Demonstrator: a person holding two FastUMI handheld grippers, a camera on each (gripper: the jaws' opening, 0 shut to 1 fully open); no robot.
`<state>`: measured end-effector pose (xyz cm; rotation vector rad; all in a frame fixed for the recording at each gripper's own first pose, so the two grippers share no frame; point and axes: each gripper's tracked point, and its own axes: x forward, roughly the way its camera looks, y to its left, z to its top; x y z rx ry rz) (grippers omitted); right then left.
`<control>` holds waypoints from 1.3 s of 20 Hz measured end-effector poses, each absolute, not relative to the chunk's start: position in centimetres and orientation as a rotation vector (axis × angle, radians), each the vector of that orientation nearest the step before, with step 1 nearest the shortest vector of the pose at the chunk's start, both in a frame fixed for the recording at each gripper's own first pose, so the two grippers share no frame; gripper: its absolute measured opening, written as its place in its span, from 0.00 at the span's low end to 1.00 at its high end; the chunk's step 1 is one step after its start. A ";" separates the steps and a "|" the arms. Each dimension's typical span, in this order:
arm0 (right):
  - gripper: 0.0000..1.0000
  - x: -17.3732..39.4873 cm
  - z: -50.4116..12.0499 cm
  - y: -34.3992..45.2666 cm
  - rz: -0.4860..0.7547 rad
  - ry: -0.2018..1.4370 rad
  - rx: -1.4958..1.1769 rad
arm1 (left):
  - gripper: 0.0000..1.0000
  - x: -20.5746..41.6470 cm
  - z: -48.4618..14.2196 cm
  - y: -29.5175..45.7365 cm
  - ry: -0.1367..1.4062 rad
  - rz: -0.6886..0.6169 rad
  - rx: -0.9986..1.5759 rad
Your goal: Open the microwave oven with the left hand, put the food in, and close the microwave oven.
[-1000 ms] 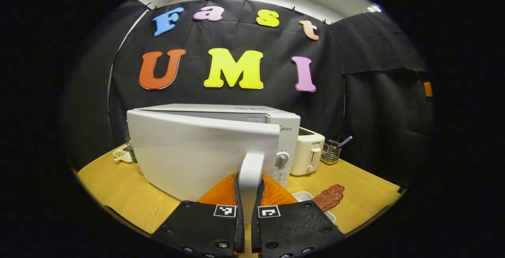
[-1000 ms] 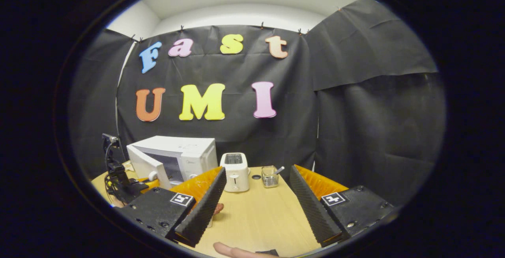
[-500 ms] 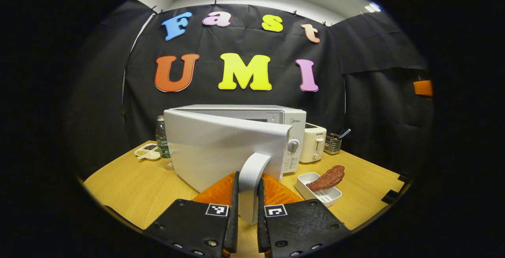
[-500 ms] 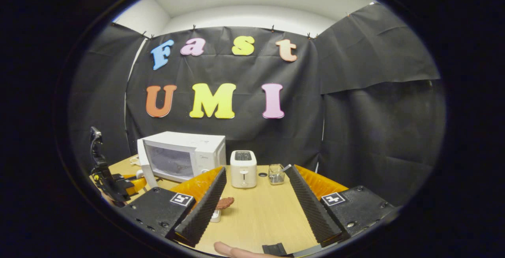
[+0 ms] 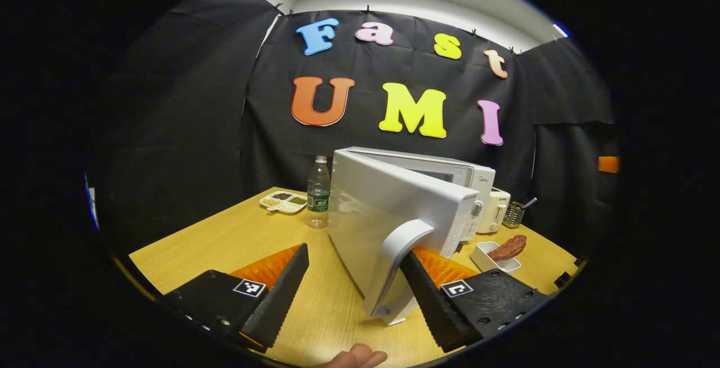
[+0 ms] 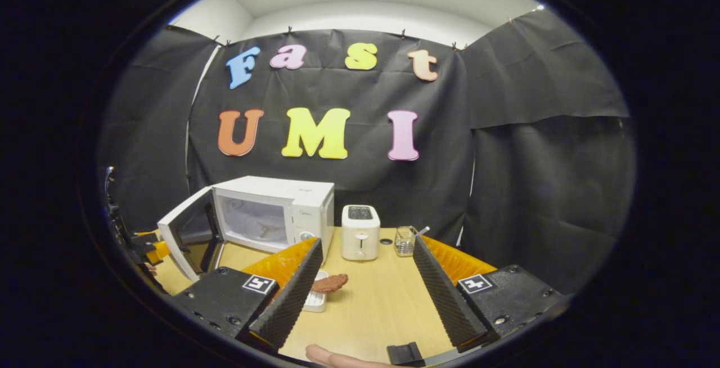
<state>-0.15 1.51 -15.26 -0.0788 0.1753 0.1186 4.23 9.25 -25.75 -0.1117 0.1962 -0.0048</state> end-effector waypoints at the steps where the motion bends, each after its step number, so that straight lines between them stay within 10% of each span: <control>1: 1.00 0.0 -15.6 1.9 0.123 0.183 -0.082 | 0.96 3.7 -25.9 10.3 0.194 0.010 -0.090; 13: 1.00 4.4 -19.6 4.6 0.163 0.293 -0.140 | 0.95 -3.1 -23.9 18.0 0.131 0.179 -0.035; 26: 1.00 14.4 -27.8 5.9 0.332 0.621 -0.087 | 0.94 -1.4 -16.4 10.6 0.045 0.060 -0.158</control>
